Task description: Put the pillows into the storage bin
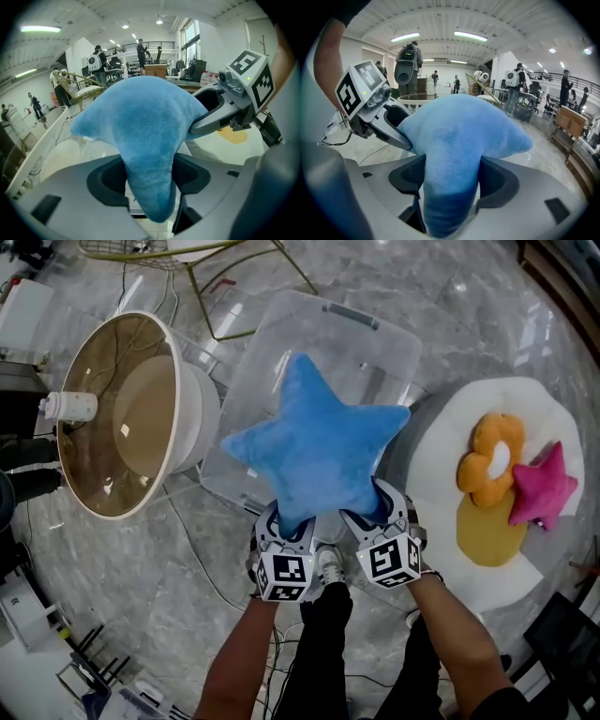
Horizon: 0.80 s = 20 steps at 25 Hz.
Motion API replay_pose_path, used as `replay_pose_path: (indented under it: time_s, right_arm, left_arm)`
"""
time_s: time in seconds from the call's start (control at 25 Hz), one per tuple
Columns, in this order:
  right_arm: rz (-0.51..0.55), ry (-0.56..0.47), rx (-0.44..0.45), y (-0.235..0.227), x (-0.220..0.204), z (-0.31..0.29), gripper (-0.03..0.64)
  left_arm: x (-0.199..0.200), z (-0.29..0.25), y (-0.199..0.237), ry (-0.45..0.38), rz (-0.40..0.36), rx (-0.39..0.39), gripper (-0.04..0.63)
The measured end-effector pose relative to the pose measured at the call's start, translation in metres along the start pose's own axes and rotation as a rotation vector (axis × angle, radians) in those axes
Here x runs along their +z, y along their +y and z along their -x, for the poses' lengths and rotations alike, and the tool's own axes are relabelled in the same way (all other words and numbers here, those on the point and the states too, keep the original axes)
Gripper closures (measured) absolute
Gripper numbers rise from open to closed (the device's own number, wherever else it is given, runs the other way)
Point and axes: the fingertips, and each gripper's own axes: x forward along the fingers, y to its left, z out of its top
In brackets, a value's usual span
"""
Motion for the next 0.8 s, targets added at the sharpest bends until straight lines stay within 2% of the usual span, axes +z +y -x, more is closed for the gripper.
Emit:
replay_pose_path:
  time_s: [0.16,0.52,0.56,0.64,0.72,0.8]
  right_arm:
    - [0.032,0.015,0.049,0.002,0.008,-0.025,0.272]
    - [0.028,0.084,0.063,-0.008,0.008,-0.062,0.235]
    - [0.031,0.099,0.063,-0.008,0.006,-0.067,0.210]
    - [0.031,0.114,0.060,-0.006,0.004,-0.076,0.090]
    - [-0.003,0.111,0.064,-0.004,0.004,-0.079,0.018]
    - [-0.052,0.102,0.061,-0.008,0.004,-0.072,0.018]
  left_arm:
    - [-0.009,-0.007,0.018,0.018,0.023,0.008,0.314]
    - [-0.012,-0.032,0.042,0.028,0.046,0.024,0.296]
    - [-0.014,-0.035,0.043,0.036,0.041,0.026,0.287]
    - [-0.021,-0.043,0.046,0.055,0.023,0.030,0.261]
    - [-0.030,-0.044,0.052,0.071,0.031,0.037,0.255]
    - [-0.034,-0.037,0.058,0.072,0.065,0.042,0.248]
